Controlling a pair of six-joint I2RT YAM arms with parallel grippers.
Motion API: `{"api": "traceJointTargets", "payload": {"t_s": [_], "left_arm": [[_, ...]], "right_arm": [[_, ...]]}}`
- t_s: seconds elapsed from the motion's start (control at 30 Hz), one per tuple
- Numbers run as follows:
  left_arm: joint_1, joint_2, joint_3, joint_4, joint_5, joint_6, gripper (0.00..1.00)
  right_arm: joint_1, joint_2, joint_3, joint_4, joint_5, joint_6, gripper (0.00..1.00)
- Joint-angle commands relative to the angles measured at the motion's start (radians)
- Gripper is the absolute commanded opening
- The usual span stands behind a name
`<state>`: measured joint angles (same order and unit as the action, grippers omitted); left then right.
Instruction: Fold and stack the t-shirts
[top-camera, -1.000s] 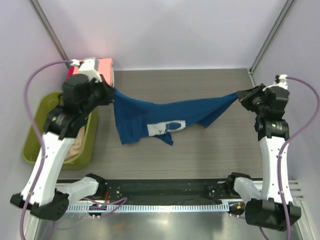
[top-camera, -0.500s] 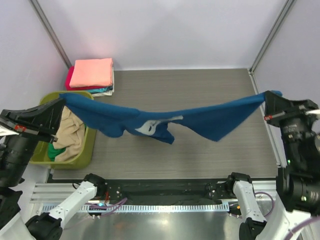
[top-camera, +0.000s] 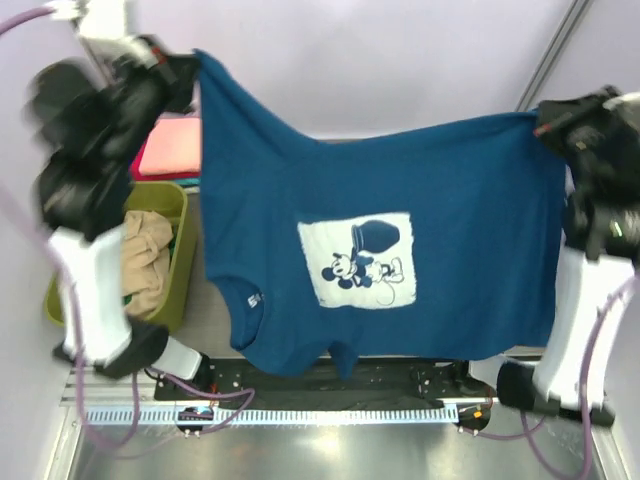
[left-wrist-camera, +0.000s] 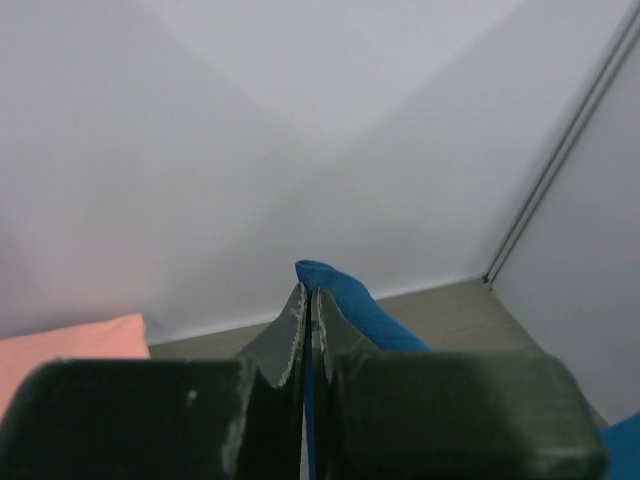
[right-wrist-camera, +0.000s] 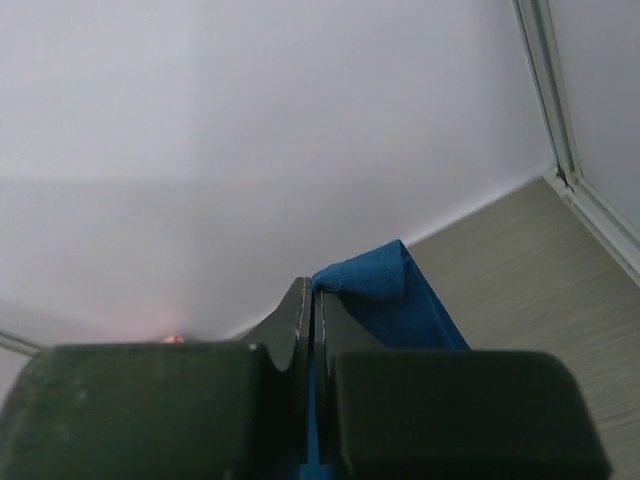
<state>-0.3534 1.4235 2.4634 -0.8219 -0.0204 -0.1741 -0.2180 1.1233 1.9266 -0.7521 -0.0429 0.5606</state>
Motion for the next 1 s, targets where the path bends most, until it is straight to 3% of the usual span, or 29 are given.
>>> {"api": "traceJointTargets", "payload": {"t_s": [0.0,0.03,0.17,0.2,0.23,0.27,0.3,0.33,0.4,0.57,0.73,0.87,0.97], "left_arm": [[0.097,0.29,-0.001,-0.031,0.101,-0.033,0.0],[0.138,0.352,-0.01,-0.014,0.181,-0.034,0.0],[0.157,0.628,-0.049,0.061,0.269,0.034,0.03],[0.157,0.699,-0.003,0.052,0.275,0.047,0.13],[0.163,0.803,0.023,0.043,0.277,0.033,0.23],[0.166,0.855,0.057,0.015,0.281,0.013,0.32],[0.168,0.891,0.107,-0.003,0.295,-0.002,0.59],[0.169,0.916,0.117,-0.02,0.303,-0.033,0.7],[0.168,0.922,0.064,-0.033,0.268,-0.067,0.86],[0.156,0.69,-0.26,0.082,0.195,-0.186,0.86],[0.045,0.508,-0.647,0.191,0.143,-0.238,0.84],[-0.044,0.471,-0.871,0.38,0.165,-0.339,0.82],[-0.079,0.518,-0.9,0.449,0.188,-0.373,0.81]], "right_arm": [[-0.001,0.195,-0.104,0.084,0.003,0.022,0.01],[0.0,0.228,-0.171,0.103,0.0,0.024,0.01],[0.009,0.393,-0.325,0.184,0.014,0.016,0.02],[0.014,0.439,-0.351,0.216,0.017,0.015,0.06],[0.016,0.464,-0.394,0.23,0.023,0.009,0.35],[0.019,0.481,-0.405,0.238,0.029,0.002,0.53],[0.025,0.492,-0.414,0.24,0.034,-0.004,0.66],[0.028,0.489,-0.44,0.244,0.038,-0.01,0.81],[0.034,0.474,-0.472,0.267,0.078,-0.022,0.88],[0.039,0.391,-0.589,0.304,0.069,-0.021,0.91],[0.051,0.38,-0.688,0.359,0.015,-0.016,0.92],[0.051,0.444,-0.713,0.369,0.002,-0.014,0.91],[0.054,0.466,-0.716,0.373,-0.005,-0.013,0.91]]}}
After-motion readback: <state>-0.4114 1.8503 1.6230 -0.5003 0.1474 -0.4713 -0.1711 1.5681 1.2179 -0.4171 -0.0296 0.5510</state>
